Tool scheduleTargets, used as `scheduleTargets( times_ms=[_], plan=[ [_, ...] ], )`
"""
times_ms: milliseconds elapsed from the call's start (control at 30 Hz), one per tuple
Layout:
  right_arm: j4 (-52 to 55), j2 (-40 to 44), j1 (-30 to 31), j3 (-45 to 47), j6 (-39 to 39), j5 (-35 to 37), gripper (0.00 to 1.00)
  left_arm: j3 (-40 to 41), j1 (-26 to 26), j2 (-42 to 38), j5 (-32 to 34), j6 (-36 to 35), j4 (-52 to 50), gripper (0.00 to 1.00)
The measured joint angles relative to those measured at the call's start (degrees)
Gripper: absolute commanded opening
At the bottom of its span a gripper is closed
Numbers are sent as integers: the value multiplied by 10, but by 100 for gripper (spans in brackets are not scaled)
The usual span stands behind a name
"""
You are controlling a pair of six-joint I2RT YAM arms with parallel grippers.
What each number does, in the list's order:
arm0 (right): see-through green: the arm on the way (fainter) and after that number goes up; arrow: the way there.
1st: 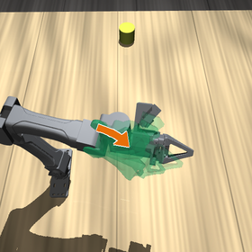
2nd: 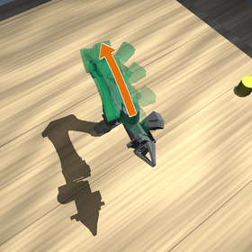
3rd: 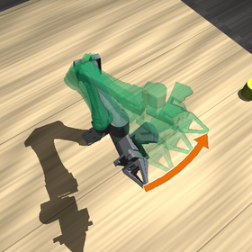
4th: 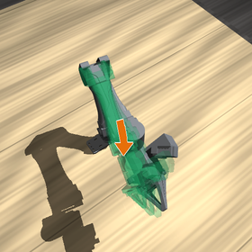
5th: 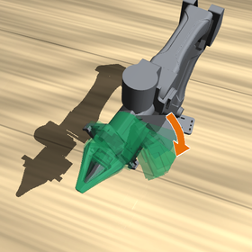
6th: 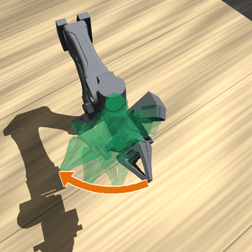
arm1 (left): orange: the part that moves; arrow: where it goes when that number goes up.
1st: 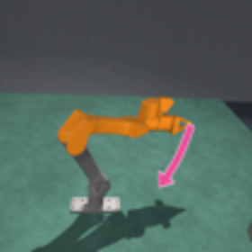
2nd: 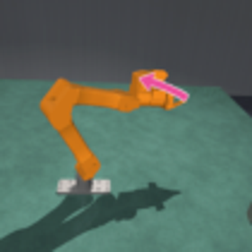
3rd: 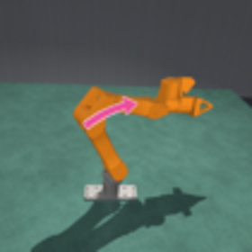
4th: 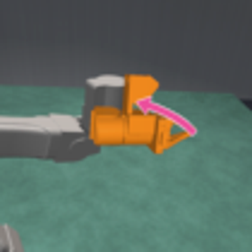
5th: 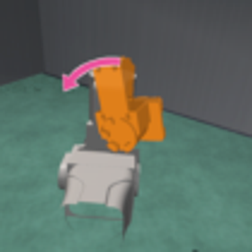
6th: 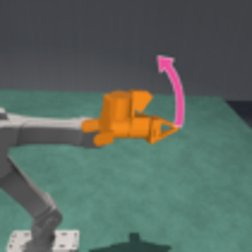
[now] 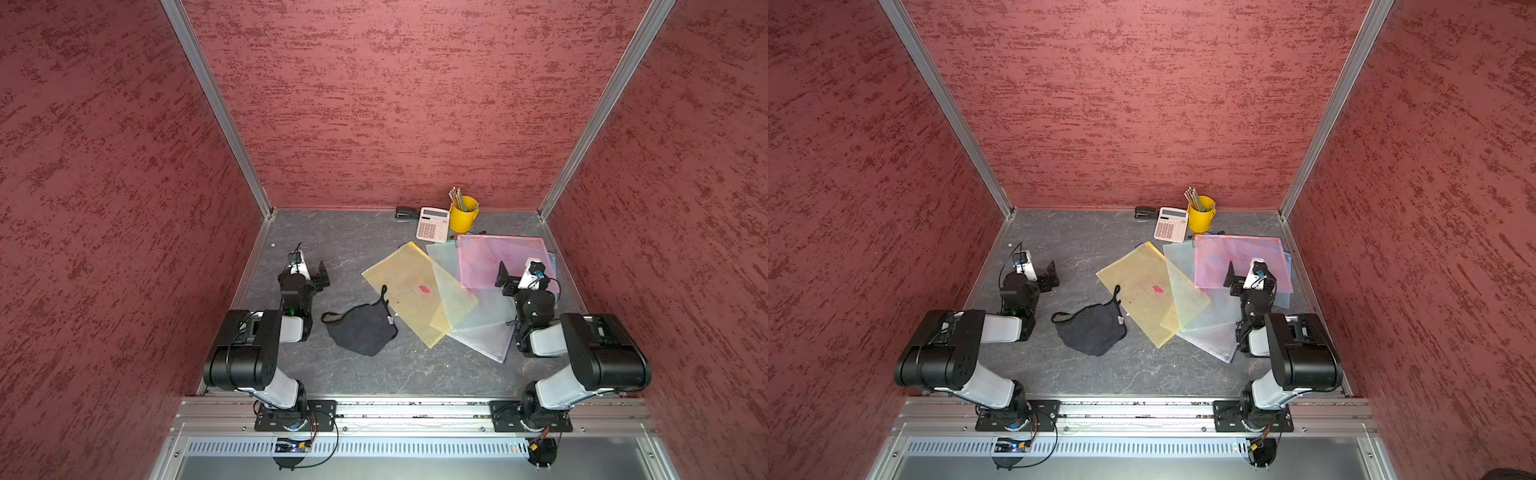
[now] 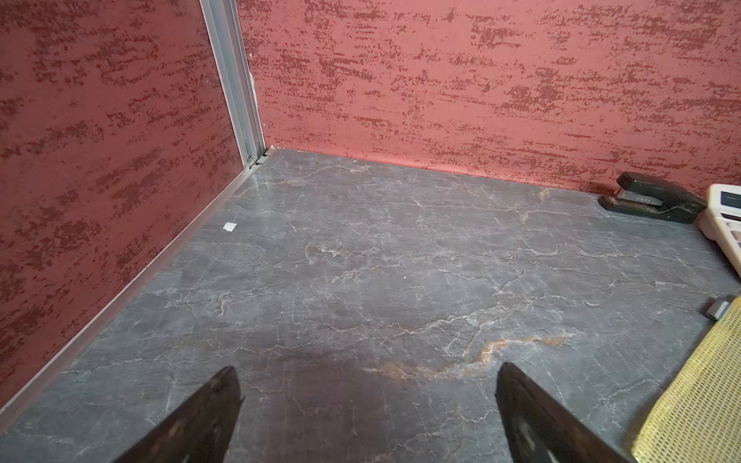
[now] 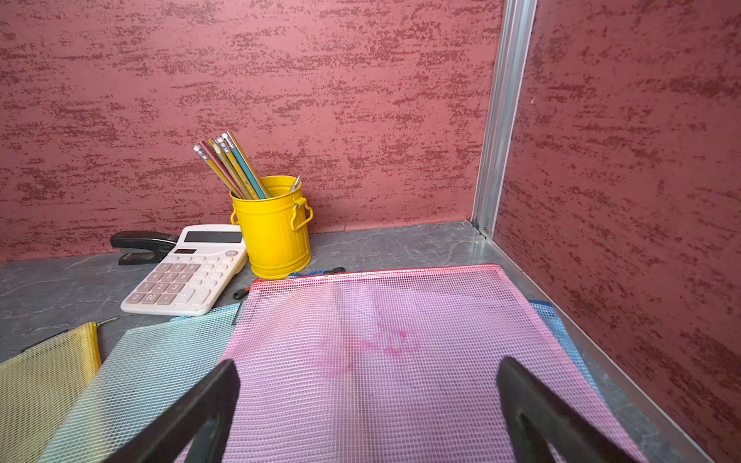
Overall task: Wipe the document bag
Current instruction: Pick up the cleaning item at the center of the board.
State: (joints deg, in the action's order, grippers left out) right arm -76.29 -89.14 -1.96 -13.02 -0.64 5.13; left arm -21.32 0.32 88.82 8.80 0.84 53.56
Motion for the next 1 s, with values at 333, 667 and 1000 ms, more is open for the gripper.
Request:
scheduleTargets(
  times_ms=[333,667,1000],
  plan=[
    [0,0,0,0,0,0,99,0,0,0,0,0,0,100],
    [0,0,0,0,0,0,99,0,0,0,0,0,0,100],
    [116,61,0,-32,-5,1,99,0,0,0,0,0,0,100]
  ],
)
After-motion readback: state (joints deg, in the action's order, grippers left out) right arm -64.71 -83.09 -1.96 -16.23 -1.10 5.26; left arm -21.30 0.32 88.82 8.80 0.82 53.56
